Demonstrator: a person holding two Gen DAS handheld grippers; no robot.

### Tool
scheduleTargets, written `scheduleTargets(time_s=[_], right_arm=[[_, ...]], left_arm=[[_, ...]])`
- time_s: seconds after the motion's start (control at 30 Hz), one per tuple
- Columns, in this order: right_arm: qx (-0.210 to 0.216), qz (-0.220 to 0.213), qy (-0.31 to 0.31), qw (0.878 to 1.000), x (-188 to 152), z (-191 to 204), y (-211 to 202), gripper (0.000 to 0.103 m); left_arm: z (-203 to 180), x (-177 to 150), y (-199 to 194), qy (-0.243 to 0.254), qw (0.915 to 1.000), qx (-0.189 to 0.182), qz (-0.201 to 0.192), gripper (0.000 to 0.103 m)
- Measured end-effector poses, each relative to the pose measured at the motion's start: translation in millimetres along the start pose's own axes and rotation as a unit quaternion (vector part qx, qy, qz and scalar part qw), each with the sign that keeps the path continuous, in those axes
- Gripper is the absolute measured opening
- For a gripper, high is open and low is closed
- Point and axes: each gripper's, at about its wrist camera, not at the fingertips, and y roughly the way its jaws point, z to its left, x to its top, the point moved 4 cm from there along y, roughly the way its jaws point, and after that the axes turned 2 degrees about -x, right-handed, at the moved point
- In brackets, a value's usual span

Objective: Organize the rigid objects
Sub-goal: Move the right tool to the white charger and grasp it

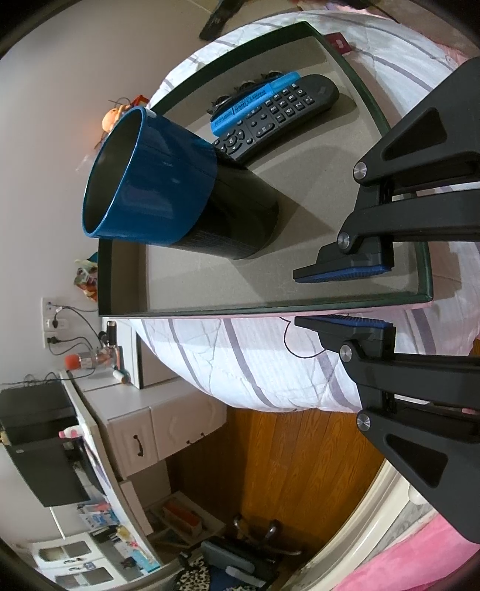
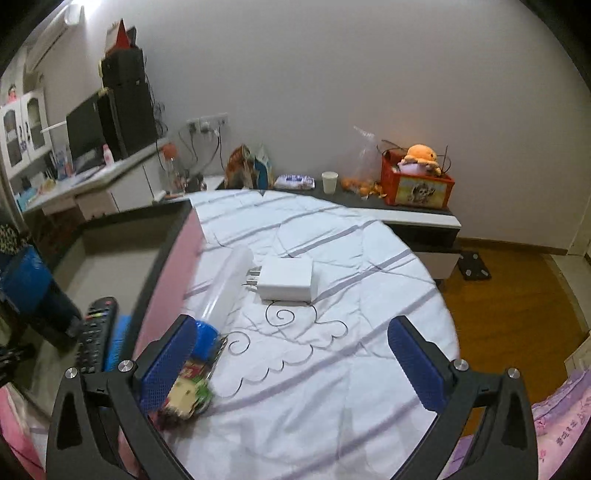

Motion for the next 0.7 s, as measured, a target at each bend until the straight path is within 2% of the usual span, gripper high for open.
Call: scheduleTargets(time_s=[0.4, 0.5, 0.53, 0.57, 0.6, 0.63, 0.7], right_arm=[[-0.043, 0.066, -0.052, 0.996, 12.5, 6.5, 73.0, 0.102], [-0.034, 0.072, -0.038, 0.996, 15.1, 2.8, 79.1, 0.092], [-0.028, 0.075, -0.036, 0.996, 15.7, 2.4, 80.6, 0.086], [-0.025, 0.075, -0.035, 0.996, 16.2, 1.8, 81.2, 0.073], [-0.016, 0.078, -0.035, 0.996, 16.0, 2.1, 81.8, 0.067], [-0.005, 0.083, -0.036, 0.996, 15.0, 2.9, 82.4, 0.055], [-0.004, 0.088, -0.041, 0.995, 13.6, 5.5, 81.5, 0.053]], left_arm=[[-4.3, 2.4, 2.4, 0.008, 0.9999, 0.005, 0.007, 0.021], [-4.6, 2.8, 1.9, 0.01, 0.9999, 0.006, 0.008, 0.021], [-4.9, 2.9, 1.6, 0.011, 0.9999, 0.007, 0.008, 0.021], [-5.1, 2.8, 1.3, 0.012, 0.9999, 0.008, 0.008, 0.021], [-5.3, 2.8, 1.3, 0.012, 0.9999, 0.009, 0.008, 0.021], [-5.7, 3.0, 1.5, 0.012, 0.9998, 0.009, 0.008, 0.021], [-6.5, 3.2, 1.9, 0.013, 0.9998, 0.009, 0.008, 0.021]])
